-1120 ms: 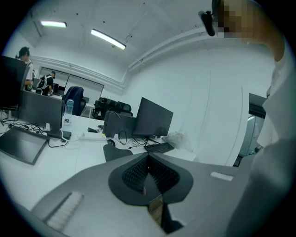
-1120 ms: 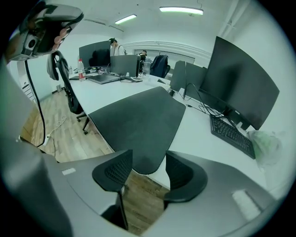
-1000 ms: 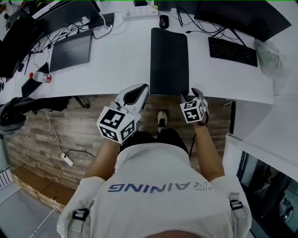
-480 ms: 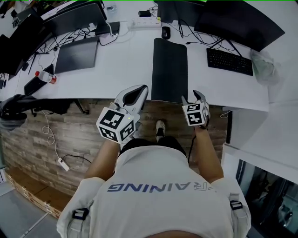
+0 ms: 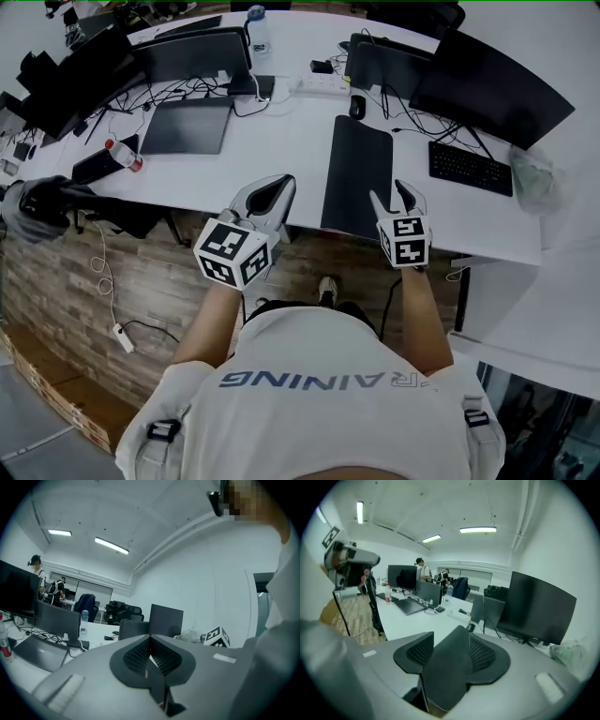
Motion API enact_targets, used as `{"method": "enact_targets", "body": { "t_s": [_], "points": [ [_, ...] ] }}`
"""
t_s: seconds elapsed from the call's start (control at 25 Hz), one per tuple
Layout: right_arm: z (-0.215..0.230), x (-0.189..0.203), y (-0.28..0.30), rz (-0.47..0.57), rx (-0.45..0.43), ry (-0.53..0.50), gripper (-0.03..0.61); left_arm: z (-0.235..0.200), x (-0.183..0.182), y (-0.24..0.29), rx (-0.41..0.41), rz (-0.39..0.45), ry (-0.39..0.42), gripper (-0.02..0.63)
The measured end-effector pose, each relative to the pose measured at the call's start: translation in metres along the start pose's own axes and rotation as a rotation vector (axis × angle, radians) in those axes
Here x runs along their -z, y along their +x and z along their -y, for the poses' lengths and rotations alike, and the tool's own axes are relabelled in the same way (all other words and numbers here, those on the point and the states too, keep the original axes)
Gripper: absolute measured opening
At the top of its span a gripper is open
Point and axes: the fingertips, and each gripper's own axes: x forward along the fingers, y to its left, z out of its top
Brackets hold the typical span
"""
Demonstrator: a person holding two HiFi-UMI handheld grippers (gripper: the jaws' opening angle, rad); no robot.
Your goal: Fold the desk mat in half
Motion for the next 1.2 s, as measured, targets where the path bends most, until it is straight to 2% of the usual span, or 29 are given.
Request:
{"method": "enact_targets", "body": {
  "t_s": [0.08, 0.2, 0.32, 0.36, 0.48, 0.64, 1.2],
  "points": [
    [-0.006, -0.029, -0.009, 0.072, -0.031, 0.024, 0.226, -0.006, -0.008, -0.006, -0.019, 0.019, 0.013, -0.002],
    [-0.011, -0.067, -0.029, 0.17, -0.031, 0.027, 0.167, -0.013, -0.019, -0.016, -0.049, 0.044, 0.028, -0.002],
    [-0.012, -0.103, -0.05, 0.273, -0.034, 0.047, 0.032, -0.02, -0.029, -0.025, -0.077, 0.064, 0.04, -0.002],
    [-0.013, -0.113, -0.056, 0.306, -0.052, 0.07, 0.012, -0.022, -0.031, -0.027, -0.084, 0.071, 0.04, -0.002],
    [-0.012, -0.131, -0.062, 0.368, -0.096, 0.129, 0.011, -0.024, -0.035, -0.032, -0.099, 0.084, 0.038, -0.002],
    [-0.017, -0.134, -0.059, 0.382, -0.121, 0.151, 0.014, -0.029, -0.036, -0.038, -0.113, 0.09, 0.035, -0.002],
    [-0.027, -0.144, -0.054, 0.388, -0.148, 0.117, 0.014, -0.037, -0.039, -0.036, -0.119, 0.103, 0.028, -0.002]
  ]
}}
